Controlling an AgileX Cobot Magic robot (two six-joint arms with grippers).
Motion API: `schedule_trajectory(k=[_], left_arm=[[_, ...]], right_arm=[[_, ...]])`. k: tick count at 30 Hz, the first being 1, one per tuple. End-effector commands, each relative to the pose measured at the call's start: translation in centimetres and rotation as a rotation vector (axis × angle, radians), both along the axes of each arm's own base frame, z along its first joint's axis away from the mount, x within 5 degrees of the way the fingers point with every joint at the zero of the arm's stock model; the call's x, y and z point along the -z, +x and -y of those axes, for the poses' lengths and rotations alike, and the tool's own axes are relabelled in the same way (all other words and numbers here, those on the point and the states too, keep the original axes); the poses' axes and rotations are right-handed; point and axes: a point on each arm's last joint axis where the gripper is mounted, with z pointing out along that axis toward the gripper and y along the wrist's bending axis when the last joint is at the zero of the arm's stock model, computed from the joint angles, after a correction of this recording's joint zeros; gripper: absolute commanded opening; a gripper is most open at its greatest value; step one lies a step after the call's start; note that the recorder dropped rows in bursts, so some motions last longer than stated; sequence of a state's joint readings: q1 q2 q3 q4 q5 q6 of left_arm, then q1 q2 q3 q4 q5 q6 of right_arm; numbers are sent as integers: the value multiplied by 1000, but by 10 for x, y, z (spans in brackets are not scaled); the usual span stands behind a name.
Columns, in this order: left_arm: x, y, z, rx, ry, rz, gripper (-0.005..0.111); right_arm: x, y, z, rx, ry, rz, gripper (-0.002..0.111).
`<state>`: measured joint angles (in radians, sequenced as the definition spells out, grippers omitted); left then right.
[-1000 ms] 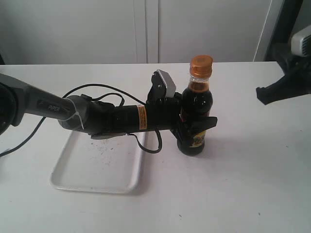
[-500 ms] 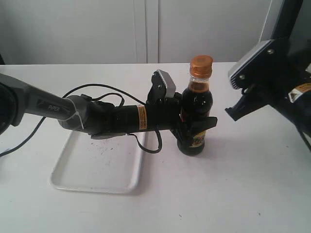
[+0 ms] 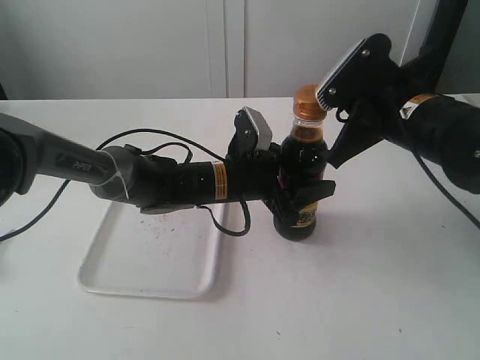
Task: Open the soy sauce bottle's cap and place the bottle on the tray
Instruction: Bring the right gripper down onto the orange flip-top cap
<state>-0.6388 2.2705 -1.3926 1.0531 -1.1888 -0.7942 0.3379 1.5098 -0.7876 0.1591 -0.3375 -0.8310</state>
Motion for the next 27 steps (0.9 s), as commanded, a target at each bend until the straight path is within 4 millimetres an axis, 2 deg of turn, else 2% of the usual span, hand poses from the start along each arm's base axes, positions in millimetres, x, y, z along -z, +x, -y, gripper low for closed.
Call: schedule_trajectory(k=[1, 8, 20, 27], left_arm=[[12, -4, 0, 14, 89, -21, 0], [12, -4, 0, 14, 89, -21, 0], [12, -4, 0, 13, 89, -27, 0], [12, -4, 0, 13, 89, -27, 0]], right_arm=[[-1, 1, -1, -10, -10, -1, 0], [-2, -1, -5, -36, -30, 10, 0], [-4, -7, -24, -105, -35, 41, 0], [-9, -9, -24, -105, -30, 57, 0]])
